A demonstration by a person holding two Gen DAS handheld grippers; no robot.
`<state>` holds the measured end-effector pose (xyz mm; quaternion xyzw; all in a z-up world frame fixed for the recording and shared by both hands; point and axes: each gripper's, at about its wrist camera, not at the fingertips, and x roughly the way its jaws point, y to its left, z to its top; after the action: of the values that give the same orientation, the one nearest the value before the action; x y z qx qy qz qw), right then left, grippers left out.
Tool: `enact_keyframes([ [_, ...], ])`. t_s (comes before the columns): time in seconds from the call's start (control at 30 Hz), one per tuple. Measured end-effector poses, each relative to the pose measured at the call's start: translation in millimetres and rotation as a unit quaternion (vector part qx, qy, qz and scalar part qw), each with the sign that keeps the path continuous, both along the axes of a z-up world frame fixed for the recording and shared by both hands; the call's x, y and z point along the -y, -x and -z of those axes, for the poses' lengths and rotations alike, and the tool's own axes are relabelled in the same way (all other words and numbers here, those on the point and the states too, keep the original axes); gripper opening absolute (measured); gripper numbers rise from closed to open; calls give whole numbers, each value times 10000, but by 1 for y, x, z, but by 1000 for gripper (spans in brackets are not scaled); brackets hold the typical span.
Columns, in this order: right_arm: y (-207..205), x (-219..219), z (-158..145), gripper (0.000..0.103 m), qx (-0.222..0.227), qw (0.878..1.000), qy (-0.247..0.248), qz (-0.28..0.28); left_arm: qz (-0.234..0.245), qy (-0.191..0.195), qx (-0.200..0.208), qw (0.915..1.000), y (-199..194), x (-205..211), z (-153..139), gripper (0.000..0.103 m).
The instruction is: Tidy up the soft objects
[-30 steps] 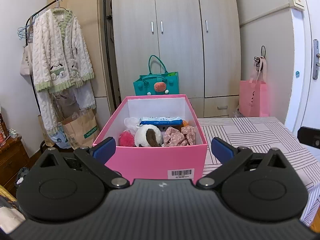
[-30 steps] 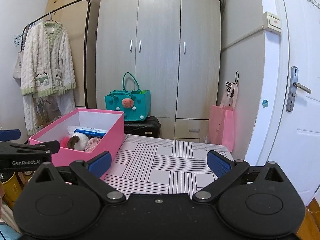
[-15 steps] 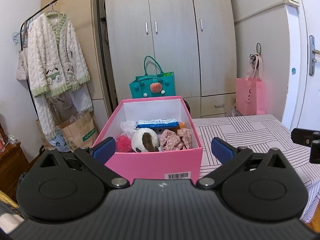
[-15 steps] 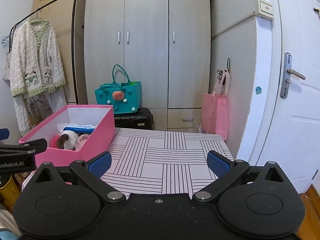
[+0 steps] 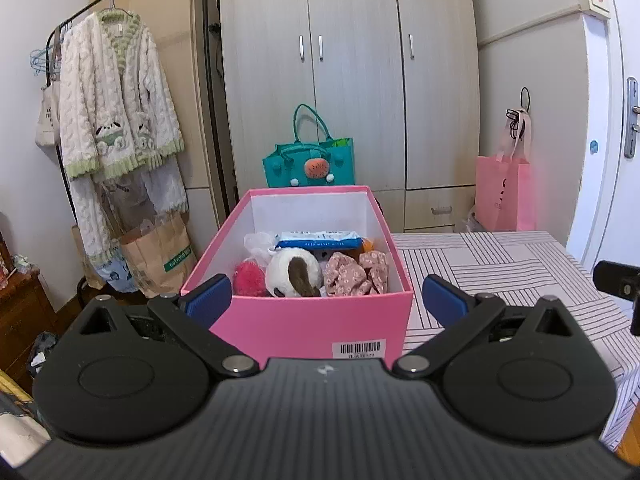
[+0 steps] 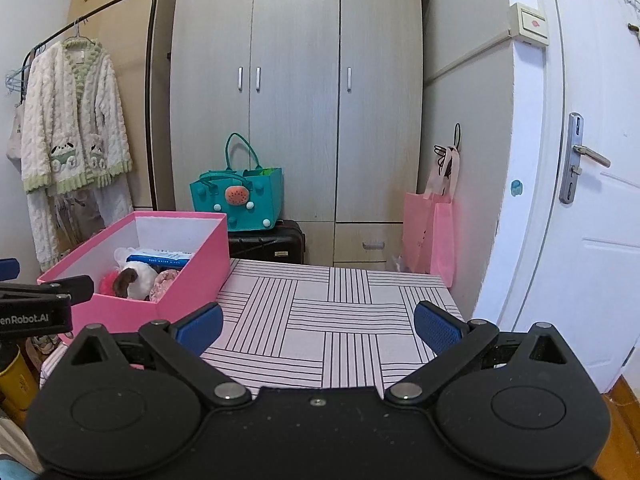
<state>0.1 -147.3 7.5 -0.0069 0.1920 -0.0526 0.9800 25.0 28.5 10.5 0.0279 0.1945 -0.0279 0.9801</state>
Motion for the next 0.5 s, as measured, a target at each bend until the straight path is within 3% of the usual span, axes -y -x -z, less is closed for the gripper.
enact_keyframes([
  [0.17,0,-1,0,103,1,10000,68,7,-7,257,129,9996,2,-5,2,103],
  [0.5,-2,-3,2,103,-16,9999,133,31,-129,17,242,9996,3,-1,3,103],
])
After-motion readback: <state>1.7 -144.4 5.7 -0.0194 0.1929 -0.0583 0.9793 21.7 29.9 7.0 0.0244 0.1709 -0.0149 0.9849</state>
